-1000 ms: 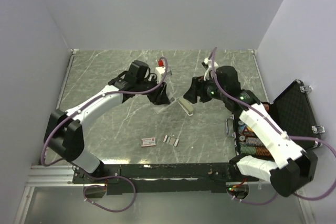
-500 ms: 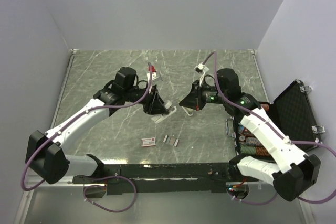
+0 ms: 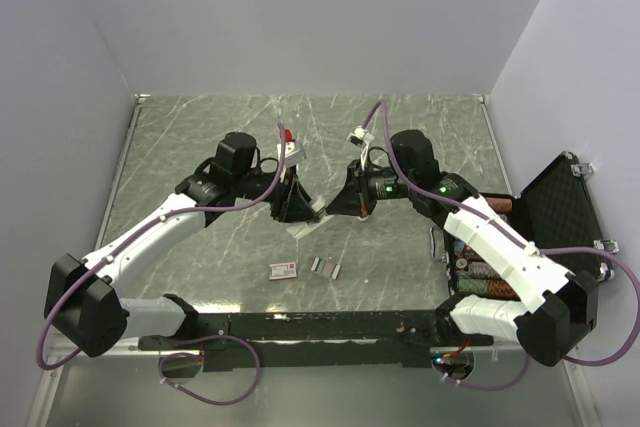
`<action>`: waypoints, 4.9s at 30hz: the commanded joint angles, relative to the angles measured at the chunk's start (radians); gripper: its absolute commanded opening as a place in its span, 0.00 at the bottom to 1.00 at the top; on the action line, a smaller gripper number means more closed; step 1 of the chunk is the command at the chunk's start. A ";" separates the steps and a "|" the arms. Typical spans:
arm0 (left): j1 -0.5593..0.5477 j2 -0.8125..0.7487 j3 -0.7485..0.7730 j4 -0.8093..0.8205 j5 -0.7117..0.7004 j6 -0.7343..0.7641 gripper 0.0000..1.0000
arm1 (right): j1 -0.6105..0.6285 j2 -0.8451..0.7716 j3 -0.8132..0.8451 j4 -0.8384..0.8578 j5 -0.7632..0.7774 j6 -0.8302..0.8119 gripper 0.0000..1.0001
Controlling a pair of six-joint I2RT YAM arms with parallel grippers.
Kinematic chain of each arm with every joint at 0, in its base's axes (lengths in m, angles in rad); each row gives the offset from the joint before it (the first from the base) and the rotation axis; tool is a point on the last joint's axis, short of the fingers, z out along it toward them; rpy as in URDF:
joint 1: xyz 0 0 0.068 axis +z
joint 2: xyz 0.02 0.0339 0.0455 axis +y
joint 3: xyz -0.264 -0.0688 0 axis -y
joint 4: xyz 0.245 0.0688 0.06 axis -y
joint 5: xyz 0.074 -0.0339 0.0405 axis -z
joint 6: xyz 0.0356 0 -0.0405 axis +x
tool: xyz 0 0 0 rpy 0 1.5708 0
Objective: Unload the staples from the stapler
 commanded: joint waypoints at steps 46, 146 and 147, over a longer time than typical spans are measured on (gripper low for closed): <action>-0.013 -0.033 0.015 0.053 0.061 0.027 0.01 | 0.027 -0.118 -0.013 0.040 0.176 -0.030 0.00; -0.022 -0.101 -0.168 0.469 -0.814 -0.480 0.01 | 0.122 0.231 0.010 0.563 0.544 0.175 0.00; -0.022 -0.099 -0.168 0.472 -0.814 -0.485 0.01 | 0.119 0.238 0.012 0.564 0.539 0.178 0.00</action>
